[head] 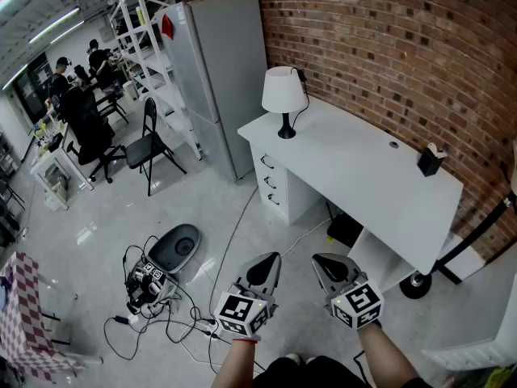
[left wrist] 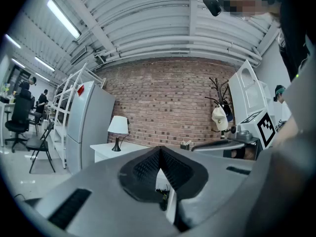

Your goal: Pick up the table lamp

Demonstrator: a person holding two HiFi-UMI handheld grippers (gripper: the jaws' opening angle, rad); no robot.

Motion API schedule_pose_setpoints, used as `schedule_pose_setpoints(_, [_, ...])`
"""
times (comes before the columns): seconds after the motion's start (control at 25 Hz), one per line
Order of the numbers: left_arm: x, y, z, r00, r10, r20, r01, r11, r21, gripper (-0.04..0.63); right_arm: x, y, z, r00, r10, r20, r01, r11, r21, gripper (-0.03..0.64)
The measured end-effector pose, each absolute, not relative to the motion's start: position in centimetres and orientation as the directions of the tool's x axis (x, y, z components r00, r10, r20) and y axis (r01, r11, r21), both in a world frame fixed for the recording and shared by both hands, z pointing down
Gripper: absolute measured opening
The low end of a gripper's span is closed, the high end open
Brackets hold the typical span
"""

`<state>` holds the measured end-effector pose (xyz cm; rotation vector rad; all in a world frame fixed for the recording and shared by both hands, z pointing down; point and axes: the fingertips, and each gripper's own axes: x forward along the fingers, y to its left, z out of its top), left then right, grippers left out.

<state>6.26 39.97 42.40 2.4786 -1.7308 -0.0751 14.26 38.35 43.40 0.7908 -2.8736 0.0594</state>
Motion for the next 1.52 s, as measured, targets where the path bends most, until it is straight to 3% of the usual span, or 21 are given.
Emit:
schedule_pose_setpoints(0.72, [3.5,36.4,42.5,0.377,-0.926,-0.006,-0.91,-0.371,0.186,0.003,12.3,34.1,43.4,-0.816,-0.555,0.159,-0.566,0.824,-0.028,0.0])
schedule_pose_setpoints(1.52, [1.8,18.5,43.9,0.385,-0.922,0.043,-0.917,-0.376,0.135,0.003,9.3,16.7,45.7,-0.819,-0.538,0.198,-0.555,0.831,-0.037,0.0])
